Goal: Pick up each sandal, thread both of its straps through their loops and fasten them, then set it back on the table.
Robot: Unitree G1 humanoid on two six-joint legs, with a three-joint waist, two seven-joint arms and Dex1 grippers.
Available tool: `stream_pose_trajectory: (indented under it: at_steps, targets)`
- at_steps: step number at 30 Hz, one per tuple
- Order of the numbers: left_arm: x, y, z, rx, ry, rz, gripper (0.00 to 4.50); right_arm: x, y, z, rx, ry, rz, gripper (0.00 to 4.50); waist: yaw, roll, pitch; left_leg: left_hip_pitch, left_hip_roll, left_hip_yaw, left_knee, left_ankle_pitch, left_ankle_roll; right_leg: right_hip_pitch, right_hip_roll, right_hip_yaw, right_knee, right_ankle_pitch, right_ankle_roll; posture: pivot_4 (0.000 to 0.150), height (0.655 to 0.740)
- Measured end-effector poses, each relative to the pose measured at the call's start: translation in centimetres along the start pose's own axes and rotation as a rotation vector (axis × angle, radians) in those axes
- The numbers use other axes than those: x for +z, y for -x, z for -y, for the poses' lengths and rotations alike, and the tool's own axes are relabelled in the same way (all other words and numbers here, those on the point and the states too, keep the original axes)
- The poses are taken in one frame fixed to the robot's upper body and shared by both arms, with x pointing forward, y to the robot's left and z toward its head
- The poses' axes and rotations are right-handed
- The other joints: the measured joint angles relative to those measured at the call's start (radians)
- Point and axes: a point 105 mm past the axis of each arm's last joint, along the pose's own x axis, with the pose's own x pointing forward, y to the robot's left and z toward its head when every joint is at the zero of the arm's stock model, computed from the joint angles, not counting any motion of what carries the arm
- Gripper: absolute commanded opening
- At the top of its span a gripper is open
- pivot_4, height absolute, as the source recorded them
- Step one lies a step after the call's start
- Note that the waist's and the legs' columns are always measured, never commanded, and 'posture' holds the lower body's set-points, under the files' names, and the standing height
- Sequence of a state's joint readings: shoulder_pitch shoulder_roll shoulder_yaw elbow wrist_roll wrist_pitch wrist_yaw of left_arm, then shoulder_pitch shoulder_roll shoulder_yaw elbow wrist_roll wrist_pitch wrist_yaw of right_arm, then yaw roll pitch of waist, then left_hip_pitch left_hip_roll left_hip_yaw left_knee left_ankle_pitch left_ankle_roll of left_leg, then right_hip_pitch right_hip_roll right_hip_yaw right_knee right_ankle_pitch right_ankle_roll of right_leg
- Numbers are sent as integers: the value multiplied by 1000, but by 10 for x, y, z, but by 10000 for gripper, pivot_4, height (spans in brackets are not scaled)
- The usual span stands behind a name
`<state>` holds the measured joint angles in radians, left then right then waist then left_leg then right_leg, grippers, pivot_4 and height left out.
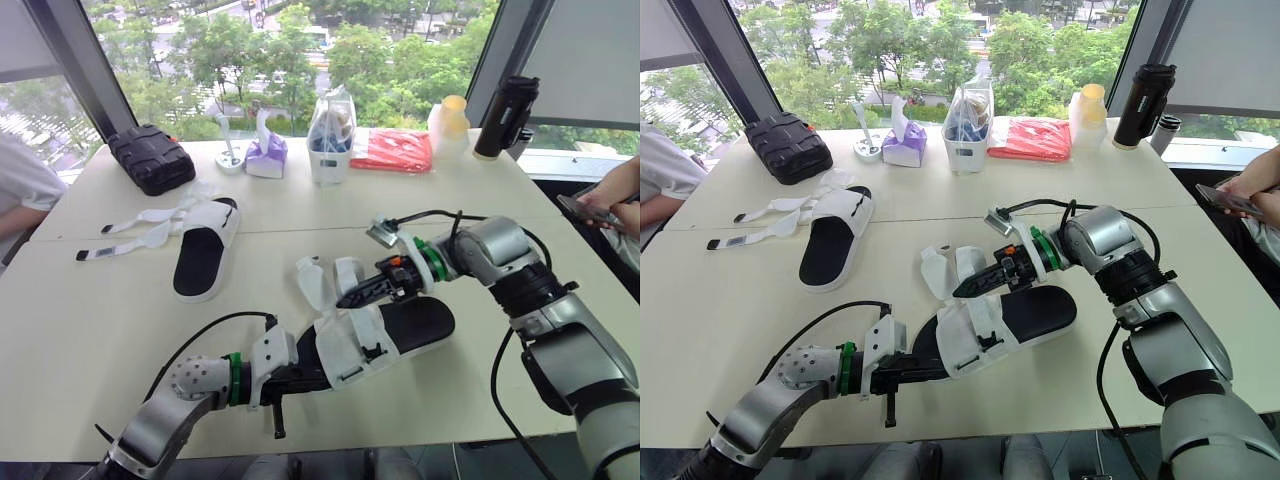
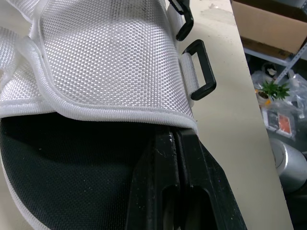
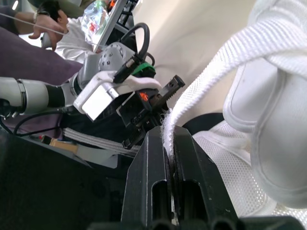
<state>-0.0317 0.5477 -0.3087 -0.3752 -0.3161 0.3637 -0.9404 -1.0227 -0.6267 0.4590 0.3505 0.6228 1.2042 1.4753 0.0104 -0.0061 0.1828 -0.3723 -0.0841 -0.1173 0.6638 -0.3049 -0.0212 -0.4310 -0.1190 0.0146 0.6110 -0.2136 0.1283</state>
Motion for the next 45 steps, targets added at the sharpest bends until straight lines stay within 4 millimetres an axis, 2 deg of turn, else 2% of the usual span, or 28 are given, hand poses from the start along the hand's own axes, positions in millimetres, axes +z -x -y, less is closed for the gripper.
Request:
stream_pose_trajectory:
  at_steps: [16,21,32,45]
  targets:
    - [0,0,1,5,-2,6,0,-7,-1,3,-3,33,-76,285,1,0,0,0,0,0,0,0,0,0,0,0,0,0,0,1500,7400]
    - [1,-2,1,7,-1,12,0,-20,-6,11,-28,84,-120,285,1,0,0,0,0,0,0,0,0,0,0,0,0,0,0,1500,7400]
    - [1,-3,0,10,-1,10,0,-24,-12,20,-71,200,-152,285,0,0,0,0,0,0,0,0,0,-1,0,0,1,0,0,1500,7400]
    - [2,-3,0,17,-1,13,0,-30,-2,4,-86,230,-94,285,3,0,0,0,0,0,0,0,0,0,0,0,1,0,0,1500,7400]
